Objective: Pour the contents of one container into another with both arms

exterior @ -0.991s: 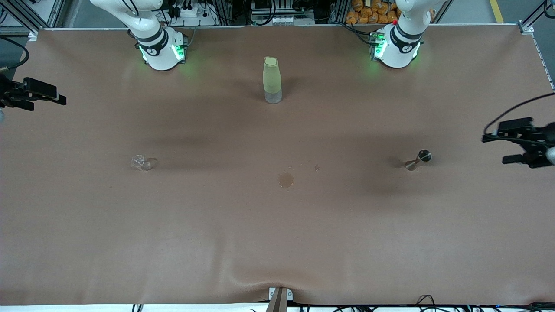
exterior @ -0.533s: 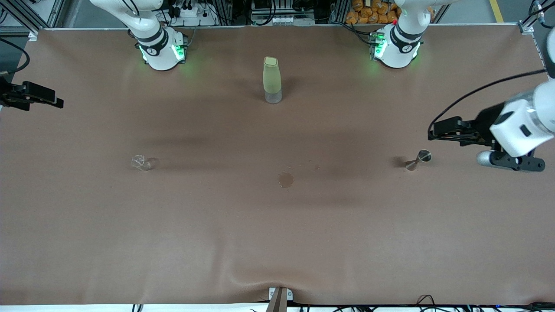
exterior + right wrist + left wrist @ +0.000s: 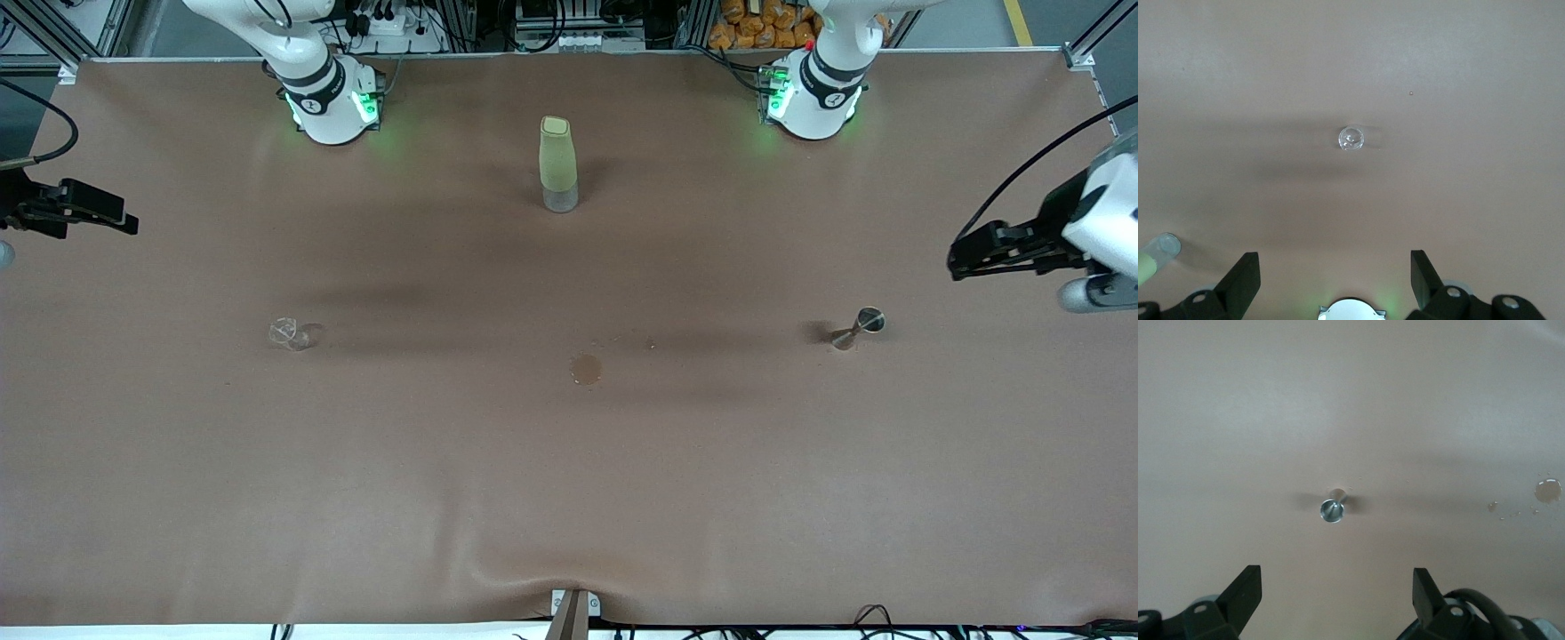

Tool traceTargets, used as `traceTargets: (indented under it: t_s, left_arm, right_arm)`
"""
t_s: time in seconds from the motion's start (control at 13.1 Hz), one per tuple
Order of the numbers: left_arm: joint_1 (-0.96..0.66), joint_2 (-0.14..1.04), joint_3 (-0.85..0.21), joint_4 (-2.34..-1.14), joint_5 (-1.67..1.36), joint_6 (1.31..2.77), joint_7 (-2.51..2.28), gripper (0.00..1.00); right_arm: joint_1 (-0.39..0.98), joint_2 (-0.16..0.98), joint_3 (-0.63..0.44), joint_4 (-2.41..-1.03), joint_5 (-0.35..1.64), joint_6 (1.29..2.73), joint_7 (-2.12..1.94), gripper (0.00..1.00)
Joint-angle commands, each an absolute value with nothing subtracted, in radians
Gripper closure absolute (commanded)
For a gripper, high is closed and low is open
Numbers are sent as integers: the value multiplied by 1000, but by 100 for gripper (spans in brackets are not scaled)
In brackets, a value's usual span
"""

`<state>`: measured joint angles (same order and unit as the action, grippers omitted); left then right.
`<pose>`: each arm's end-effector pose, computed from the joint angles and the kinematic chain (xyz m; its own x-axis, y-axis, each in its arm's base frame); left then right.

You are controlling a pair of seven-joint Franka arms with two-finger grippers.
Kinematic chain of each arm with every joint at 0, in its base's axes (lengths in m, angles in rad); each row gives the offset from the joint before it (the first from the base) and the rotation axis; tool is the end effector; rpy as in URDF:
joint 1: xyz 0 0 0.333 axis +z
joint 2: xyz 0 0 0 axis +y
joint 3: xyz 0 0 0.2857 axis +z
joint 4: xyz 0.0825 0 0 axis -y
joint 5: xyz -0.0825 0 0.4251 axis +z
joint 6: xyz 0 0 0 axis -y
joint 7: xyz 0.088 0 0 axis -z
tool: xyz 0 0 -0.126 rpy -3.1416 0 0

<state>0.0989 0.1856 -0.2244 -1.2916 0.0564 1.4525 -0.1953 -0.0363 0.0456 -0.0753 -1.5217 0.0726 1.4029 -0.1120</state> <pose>0.6305 -0.0586 0.5949 0.9967 0.0793 -0.0169 0.0790 -0.9967 -0.0187 0.5840 -0.0545 0.5603 0.9879 0.0131 -0.1544 -0.0003 -0.9962 -0.0869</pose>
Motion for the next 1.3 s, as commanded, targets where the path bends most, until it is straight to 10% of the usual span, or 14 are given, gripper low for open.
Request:
traceTargets:
  t_s: [0.0,0.53,0.84,1.22]
  left_arm:
    - [132,135,-227,-1325,58,1430,-187,0]
    - [170,20,-230,-1390,26,1437,-199,0]
    - [138,-130,-216,-1629,2,1603,-244,0]
    - [-17,-89,-57,-1580,14,1585,-256,0]
  right_arm:
    - [-47,8,-71,-1559,54,1416,-107,0]
    - [-64,9,-34,-1548,25,1411,-95,0]
    - [-57,8,-34,-1546,14,1410,-74,0]
    - [-55,8,-34,-1543,14,1407,-52,0]
